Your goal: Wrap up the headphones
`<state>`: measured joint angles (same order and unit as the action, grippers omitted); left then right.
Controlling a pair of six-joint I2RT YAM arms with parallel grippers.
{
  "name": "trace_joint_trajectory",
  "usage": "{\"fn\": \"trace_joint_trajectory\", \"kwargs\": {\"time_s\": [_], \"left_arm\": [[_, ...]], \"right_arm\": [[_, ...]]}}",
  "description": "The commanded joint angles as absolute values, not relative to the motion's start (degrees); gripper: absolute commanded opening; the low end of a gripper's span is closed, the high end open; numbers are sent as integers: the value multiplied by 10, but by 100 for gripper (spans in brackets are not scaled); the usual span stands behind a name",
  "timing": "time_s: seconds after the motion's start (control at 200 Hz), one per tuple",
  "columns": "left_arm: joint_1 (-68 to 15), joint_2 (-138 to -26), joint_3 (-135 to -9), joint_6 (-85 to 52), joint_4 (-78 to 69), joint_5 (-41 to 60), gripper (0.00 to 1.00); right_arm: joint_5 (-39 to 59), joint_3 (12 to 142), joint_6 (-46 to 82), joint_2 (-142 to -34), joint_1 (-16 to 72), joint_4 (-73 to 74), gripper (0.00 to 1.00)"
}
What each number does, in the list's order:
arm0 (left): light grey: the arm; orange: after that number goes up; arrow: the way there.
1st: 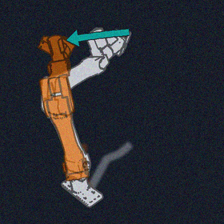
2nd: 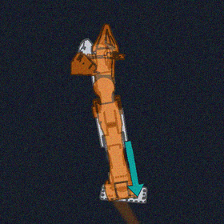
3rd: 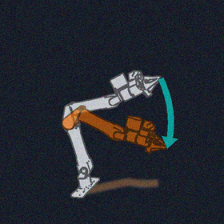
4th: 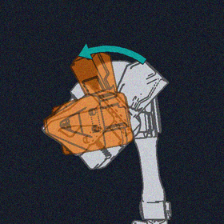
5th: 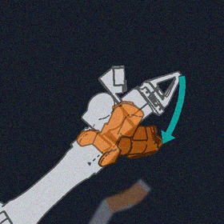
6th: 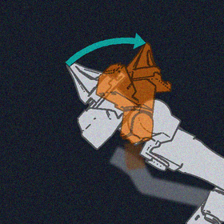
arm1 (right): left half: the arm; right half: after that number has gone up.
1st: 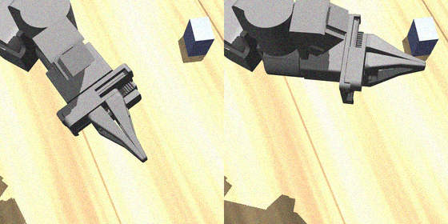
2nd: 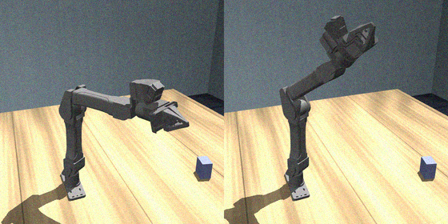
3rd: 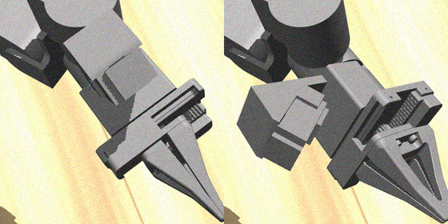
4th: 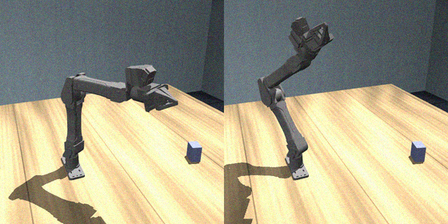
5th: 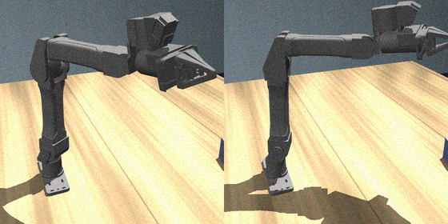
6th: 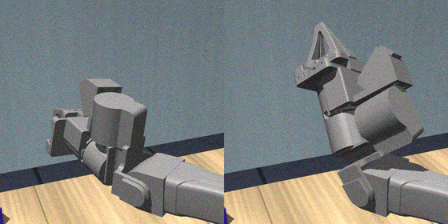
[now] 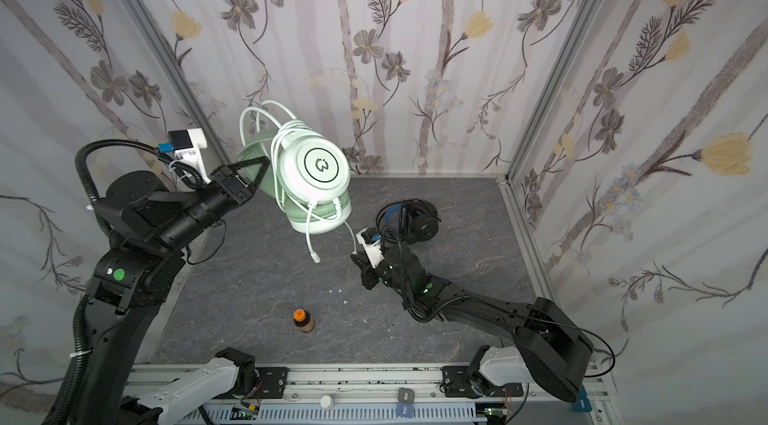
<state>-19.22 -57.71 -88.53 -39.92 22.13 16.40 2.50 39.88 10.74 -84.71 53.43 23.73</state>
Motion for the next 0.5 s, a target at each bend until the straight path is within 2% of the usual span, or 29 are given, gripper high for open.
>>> {"fn": "trace_joint_trajectory", "kwargs": {"time_s": [0.0,0.325,0.495], "left_arm": [[-189,-580,-896,-444,160,109,0],[-181,-611,-907,-505,183,-18,0],[-170,-627,-892,-560,178,-33,0]], "right_arm": [[-8,416,91,-854,557,210,0],[-81,469,83,-878,642,145,0],[-96,507,53,-896,677,101,0]]}}
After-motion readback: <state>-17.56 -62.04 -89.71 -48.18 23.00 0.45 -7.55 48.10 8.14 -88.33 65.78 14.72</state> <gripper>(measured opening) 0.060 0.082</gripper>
